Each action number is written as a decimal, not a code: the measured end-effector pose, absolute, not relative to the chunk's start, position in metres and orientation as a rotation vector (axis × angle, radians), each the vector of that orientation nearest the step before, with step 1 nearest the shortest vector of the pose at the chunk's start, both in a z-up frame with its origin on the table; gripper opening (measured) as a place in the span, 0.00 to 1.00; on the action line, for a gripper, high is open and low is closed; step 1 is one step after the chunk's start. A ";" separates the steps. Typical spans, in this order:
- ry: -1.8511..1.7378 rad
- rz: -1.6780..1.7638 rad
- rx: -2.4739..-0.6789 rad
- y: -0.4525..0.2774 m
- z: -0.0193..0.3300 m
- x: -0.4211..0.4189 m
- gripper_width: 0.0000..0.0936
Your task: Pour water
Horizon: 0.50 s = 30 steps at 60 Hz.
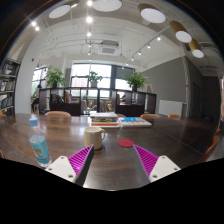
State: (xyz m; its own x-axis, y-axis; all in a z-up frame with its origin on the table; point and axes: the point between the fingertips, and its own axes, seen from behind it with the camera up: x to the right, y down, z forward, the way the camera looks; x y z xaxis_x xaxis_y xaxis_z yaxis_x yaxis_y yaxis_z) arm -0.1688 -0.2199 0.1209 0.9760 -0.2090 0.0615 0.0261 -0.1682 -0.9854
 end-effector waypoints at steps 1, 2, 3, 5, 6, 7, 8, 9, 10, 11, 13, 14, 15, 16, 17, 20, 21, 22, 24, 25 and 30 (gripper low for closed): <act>0.117 -0.185 -1.734 -0.218 0.120 -0.176 0.84; 0.095 -0.162 -1.737 -0.217 0.120 -0.184 0.85; 0.073 -0.140 -1.737 -0.216 0.121 -0.192 0.84; 0.033 -0.102 -1.735 -0.215 0.122 -0.209 0.85; 0.012 -0.083 -1.735 -0.216 0.121 -0.218 0.84; -0.008 -0.066 -1.733 -0.217 0.119 -0.229 0.84; -0.027 -0.050 -1.730 -0.218 0.119 -0.237 0.84; -0.044 -0.033 -1.726 -0.219 0.119 -0.247 0.85; -0.059 -0.018 -1.721 -0.220 0.118 -0.256 0.84; -0.072 -0.003 -1.716 -0.221 0.116 -0.267 0.84; -0.097 0.023 -1.705 -0.221 0.116 -0.287 0.84; -0.108 0.036 -1.699 -0.222 0.115 -0.296 0.84; -0.116 0.048 -1.692 -0.222 0.115 -0.306 0.85; -0.125 0.059 -1.686 -0.221 0.115 -0.315 0.85; -0.133 0.071 -1.681 -0.221 0.114 -0.324 0.84; -0.167 0.110 -1.669 -0.220 0.111 -0.353 0.84; -0.176 0.123 -1.666 -0.219 0.110 -0.363 0.84; -0.183 0.135 -1.663 -0.217 0.110 -0.372 0.84; -0.194 0.153 -1.661 -0.211 0.106 -0.390 0.84; -0.199 0.159 -1.665 -0.208 0.104 -0.398 0.84; -0.219 0.161 -1.679 -0.189 0.095 -0.424 0.84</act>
State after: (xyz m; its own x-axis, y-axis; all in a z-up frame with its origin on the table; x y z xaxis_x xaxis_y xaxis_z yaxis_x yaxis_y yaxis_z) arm -0.4242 -0.1891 0.0947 0.9713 0.2370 0.0220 0.0497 -0.1114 -0.9925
